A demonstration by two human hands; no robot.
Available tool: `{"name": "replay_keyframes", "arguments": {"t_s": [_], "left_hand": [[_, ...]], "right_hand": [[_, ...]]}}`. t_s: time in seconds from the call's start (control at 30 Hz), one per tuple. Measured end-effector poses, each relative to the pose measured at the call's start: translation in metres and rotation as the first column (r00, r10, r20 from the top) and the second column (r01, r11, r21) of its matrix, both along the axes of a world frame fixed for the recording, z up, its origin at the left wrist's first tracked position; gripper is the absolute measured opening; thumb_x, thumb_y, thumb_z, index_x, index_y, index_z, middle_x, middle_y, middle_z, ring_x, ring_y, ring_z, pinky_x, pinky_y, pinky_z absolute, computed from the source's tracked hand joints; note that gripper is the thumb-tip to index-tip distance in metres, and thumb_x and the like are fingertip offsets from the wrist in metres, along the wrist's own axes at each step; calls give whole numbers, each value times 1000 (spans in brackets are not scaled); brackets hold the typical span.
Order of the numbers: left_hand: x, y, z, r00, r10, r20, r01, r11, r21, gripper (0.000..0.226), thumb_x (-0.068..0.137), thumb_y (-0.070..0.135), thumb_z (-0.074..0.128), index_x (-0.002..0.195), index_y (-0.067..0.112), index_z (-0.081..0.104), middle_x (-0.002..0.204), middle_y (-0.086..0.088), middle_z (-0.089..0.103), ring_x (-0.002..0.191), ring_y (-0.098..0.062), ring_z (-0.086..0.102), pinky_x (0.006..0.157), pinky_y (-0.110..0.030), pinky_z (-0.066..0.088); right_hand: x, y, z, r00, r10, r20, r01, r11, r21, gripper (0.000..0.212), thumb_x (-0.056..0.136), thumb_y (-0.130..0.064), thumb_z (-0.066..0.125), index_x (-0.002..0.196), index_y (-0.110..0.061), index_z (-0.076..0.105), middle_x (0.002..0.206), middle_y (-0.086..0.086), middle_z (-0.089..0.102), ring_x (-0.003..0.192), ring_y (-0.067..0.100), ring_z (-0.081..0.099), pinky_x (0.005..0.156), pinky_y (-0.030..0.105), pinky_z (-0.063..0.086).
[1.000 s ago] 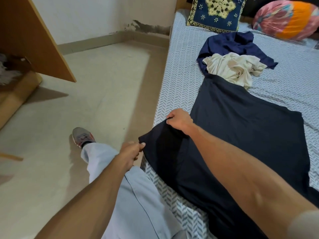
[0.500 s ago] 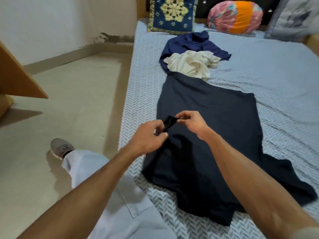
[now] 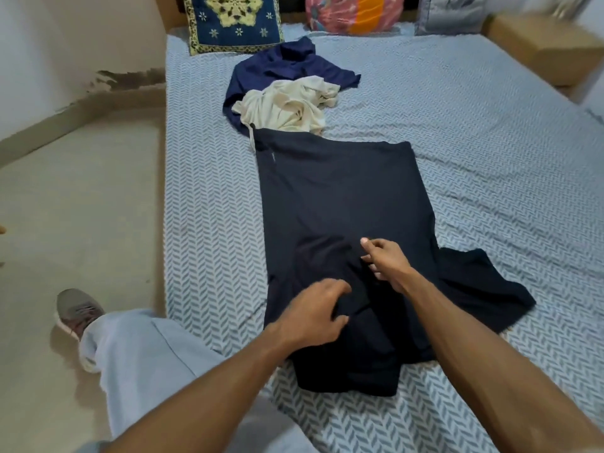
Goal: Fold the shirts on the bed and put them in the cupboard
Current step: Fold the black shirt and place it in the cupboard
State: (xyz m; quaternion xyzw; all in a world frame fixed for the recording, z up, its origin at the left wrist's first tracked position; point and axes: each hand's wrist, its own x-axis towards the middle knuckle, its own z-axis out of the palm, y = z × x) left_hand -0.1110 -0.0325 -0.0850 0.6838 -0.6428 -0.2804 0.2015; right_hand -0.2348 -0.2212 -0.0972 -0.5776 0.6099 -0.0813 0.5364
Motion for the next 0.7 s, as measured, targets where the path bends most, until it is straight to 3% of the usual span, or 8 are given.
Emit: {"name": "replay_keyframes", "arguments": {"t_s": [0.07,0.13,0.23,0.3,0.4,0.57,0.63,0.7], "left_hand": [[18,21,-7,979,51,195,-46,998,-30,64,80,42,67,137,22,50,138,0,52,124,-25,51,104,-42,44],[32,42,-9,943,83,322,-101,994,39,76,78,49,67,144,21,41,144,-2,43,130,-28,43,107,-44,41],[42,62,-12,927,103,361,-177,968,179,89,77,51,70,149,21,25,146,-7,32,134,-32,34,108,-46,40],[39,72,-10,929,112,352,-204,950,235,91,77,46,70,148,21,19,142,-9,30,131,-34,33,106,-44,42],[31,80,-6,932,191,309,-284,914,291,88,77,32,69,147,22,16,130,-13,33,119,-36,40,93,-44,48],[22,91,-4,914,307,266,-379,880,286,76,76,10,65,140,15,24,89,-8,50,81,-33,57,69,-42,53],[16,95,-2,912,259,319,-351,894,279,69,75,9,63,134,15,26,79,-6,52,77,-34,61,65,-43,54],[11,98,2,895,150,420,-282,920,273,71,76,13,62,136,15,22,84,-9,57,84,-37,65,64,-42,53]], "right_hand": [[-3,10,-3,996,48,-80,-57,992,-112,43,86,-61,69,104,-22,68,102,-1,72,83,10,64,70,29,49],[-4,24,-3,974,130,-183,-157,977,-143,56,78,-61,77,115,-20,65,110,-6,68,100,13,64,81,29,50],[0,38,3,924,209,-321,-255,961,-108,65,77,-49,80,130,-20,57,121,-2,64,109,21,62,87,33,50],[0,43,9,915,219,-338,-272,955,-115,54,78,-40,80,123,-20,58,117,-2,67,101,20,63,85,34,52],[-6,44,13,960,167,-224,-192,977,-93,37,82,-23,80,112,-18,59,108,0,69,91,16,65,70,32,55],[-25,47,1,993,-71,95,57,989,134,30,86,6,70,109,-10,59,118,11,62,104,21,62,60,39,62],[-30,49,-1,974,-149,169,120,978,171,21,87,11,65,95,-8,60,107,14,64,94,20,63,55,33,59],[-32,50,2,953,-203,224,167,971,171,23,89,12,62,88,-10,58,97,12,62,85,18,61,55,29,55]]}}
